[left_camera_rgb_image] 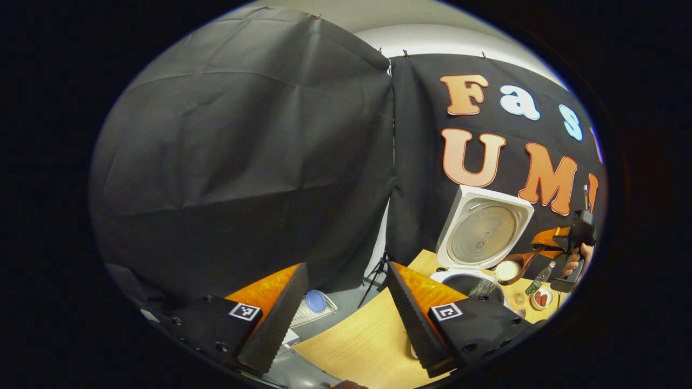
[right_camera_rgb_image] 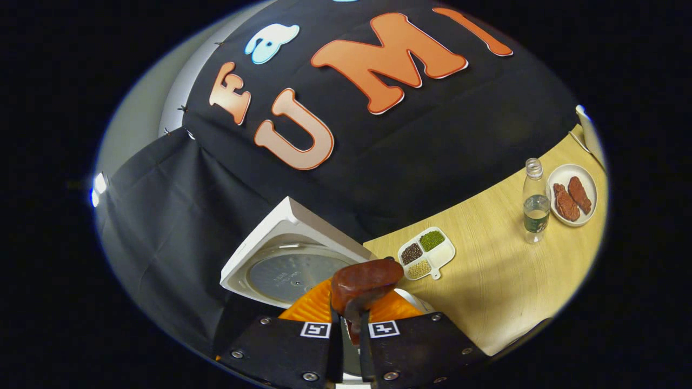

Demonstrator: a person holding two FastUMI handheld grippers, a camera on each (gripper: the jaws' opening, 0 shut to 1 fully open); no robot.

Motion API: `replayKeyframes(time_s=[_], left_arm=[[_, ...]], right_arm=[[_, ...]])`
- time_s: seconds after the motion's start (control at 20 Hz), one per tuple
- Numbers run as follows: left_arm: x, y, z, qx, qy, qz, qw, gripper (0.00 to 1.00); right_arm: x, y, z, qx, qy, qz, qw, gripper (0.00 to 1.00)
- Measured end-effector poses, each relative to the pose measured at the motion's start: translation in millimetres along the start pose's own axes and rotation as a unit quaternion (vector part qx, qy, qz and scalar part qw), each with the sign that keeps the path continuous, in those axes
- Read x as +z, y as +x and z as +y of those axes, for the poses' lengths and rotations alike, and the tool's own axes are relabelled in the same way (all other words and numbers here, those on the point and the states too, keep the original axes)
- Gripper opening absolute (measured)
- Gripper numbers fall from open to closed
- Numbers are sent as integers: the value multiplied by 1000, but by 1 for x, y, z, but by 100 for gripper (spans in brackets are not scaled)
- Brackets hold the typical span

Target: Close the left gripper, press the button to open the rice cooker; take a wooden spoon from the chopstick holder with the right hand, scoop a spoonful of rice and pour it into the rice cooker, then put the wooden spoon back into the chopstick holder.

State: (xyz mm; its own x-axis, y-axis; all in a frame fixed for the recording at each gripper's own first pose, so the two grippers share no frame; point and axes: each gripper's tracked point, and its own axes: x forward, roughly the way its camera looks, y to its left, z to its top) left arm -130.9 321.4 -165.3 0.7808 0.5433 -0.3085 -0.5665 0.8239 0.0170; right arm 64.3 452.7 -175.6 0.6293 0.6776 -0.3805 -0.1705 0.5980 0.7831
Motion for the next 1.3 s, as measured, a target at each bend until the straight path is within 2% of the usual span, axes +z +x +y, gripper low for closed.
replayKeyframes(time_s=[0.25,0.6,0.95,1.2,1.3], left_arm=[[3,3,-6,-9,8,-2,1000,99],[3,4,-20,-18,12,-3,1000,99],[2,1,-22,-17,15,-7,1000,99],[1,-1,-22,-10,13,-5,1000,99],[1,-3,-21,-10,11,-5,1000,99]], right_arm=[[-1,4,15,0,-71,-11,997,11],[2,-5,46,19,-186,-32,982,11],[1,-13,73,47,-309,-54,948,11],[-1,-25,99,76,-399,-73,911,11],[-4,-28,104,94,-420,-72,900,11]])
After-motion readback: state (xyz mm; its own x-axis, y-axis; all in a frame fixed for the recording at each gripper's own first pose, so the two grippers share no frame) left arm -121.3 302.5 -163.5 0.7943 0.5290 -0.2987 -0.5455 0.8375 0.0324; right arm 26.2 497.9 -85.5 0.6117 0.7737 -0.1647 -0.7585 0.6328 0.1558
